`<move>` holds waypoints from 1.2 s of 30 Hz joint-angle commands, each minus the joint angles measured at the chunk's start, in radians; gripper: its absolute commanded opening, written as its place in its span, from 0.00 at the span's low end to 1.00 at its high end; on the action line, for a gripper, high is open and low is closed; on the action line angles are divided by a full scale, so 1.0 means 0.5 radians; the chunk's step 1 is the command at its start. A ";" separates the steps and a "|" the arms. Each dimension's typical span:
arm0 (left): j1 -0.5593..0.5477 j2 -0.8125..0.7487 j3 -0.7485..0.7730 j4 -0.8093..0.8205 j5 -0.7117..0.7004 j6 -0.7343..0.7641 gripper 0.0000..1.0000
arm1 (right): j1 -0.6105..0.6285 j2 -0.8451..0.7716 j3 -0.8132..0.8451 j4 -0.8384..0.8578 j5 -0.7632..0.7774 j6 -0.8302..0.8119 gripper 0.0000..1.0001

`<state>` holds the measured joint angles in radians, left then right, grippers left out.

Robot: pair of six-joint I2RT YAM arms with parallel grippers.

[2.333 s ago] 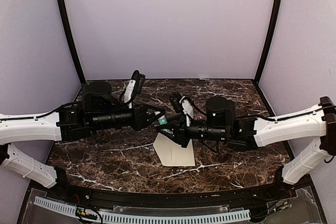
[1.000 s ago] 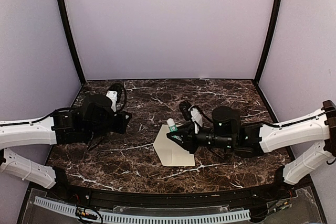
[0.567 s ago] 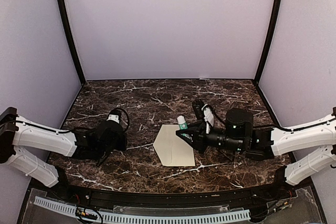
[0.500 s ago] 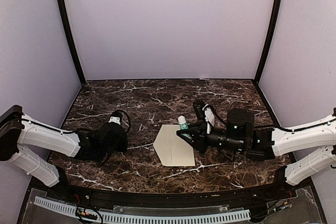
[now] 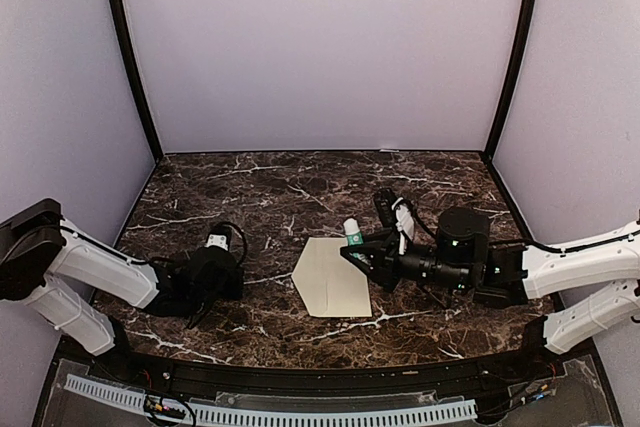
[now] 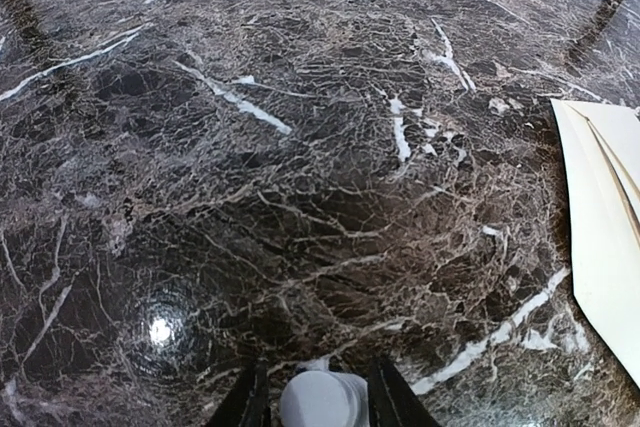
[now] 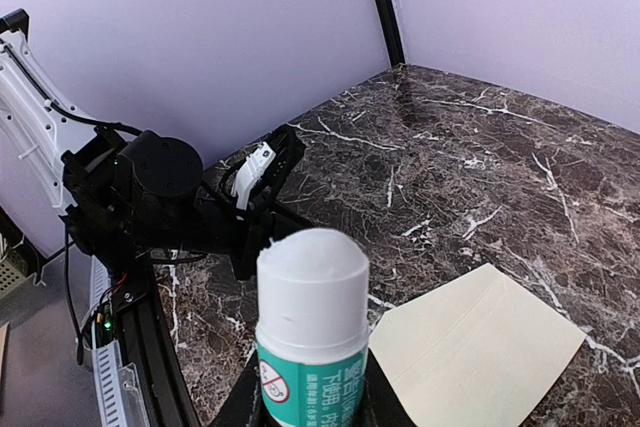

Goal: Place the letter into the envelope and seal it

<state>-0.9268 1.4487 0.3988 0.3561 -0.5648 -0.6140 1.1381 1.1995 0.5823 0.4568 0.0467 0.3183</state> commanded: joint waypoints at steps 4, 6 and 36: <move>0.007 0.060 -0.049 0.098 0.057 -0.037 0.37 | -0.010 -0.040 -0.023 0.093 0.020 0.003 0.00; 0.007 0.027 -0.046 0.097 0.083 -0.025 0.39 | -0.012 -0.047 -0.026 0.089 0.014 0.002 0.00; 0.004 -0.842 0.381 0.603 2.332 0.502 0.73 | -0.012 -0.030 0.310 0.157 -0.838 -0.048 0.00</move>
<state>-0.9268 1.0325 0.5228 0.5388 0.3931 -0.3767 1.1381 1.1637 0.6891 0.4850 -0.2920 0.2893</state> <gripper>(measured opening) 0.713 0.211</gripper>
